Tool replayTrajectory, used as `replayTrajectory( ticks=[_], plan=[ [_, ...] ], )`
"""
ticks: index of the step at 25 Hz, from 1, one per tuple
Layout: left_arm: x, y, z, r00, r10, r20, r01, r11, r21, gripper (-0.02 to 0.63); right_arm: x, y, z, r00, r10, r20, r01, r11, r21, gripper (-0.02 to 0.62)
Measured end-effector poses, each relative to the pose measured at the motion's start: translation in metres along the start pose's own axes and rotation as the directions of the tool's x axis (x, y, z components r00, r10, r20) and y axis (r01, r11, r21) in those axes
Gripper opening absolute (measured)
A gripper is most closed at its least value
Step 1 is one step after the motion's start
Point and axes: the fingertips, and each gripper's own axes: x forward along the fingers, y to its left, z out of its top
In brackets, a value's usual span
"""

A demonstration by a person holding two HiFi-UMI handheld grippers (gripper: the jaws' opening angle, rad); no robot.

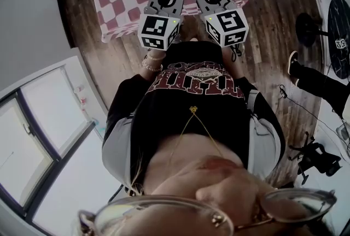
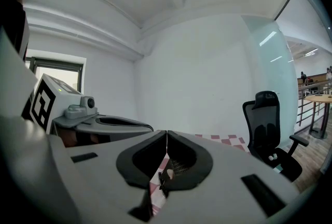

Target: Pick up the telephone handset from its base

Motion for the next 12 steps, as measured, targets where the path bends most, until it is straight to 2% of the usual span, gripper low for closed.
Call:
replayTrajectory(
  ticks=[12],
  plan=[
    [0.033, 0.051, 0.006, 0.999, -0.04, 0.003, 0.04, 0.999, 0.007, 0.011, 0.055, -0.016, 0.007, 1.0, -0.016, -0.025, 0.016, 1.0, -0.002, 0.02]
  ],
)
